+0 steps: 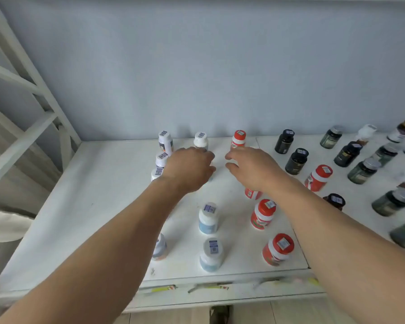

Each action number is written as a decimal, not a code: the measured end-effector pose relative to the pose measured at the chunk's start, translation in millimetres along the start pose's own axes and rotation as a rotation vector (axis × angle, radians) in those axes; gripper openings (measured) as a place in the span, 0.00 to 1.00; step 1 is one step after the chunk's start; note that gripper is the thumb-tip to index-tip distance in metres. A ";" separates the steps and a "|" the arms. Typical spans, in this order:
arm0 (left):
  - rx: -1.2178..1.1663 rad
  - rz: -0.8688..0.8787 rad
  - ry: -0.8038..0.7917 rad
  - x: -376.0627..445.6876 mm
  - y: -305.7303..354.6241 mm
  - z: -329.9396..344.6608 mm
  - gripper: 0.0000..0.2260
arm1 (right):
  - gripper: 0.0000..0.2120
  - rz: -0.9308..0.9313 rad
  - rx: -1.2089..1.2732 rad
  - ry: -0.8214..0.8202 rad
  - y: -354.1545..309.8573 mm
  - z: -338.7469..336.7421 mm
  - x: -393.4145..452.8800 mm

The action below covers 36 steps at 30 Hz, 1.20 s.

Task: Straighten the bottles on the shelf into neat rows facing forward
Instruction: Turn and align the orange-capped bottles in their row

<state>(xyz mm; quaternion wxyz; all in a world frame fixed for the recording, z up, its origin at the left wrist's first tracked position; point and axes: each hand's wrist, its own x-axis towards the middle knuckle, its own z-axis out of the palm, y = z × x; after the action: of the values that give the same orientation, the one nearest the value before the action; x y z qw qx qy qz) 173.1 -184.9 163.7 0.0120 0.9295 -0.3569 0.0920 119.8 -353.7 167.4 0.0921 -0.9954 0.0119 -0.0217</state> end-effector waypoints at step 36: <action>-0.077 -0.143 0.194 -180.4 200.5 157.4 0.22 | 0.25 0.085 0.151 0.282 115.7 169.2 -246.7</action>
<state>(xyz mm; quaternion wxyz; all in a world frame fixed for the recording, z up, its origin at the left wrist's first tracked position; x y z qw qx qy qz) -66.1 -228.8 -32.1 0.0886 0.9382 -0.2902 0.1666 -121.2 -429.7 -30.1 0.1649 -0.9714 0.0652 -0.1579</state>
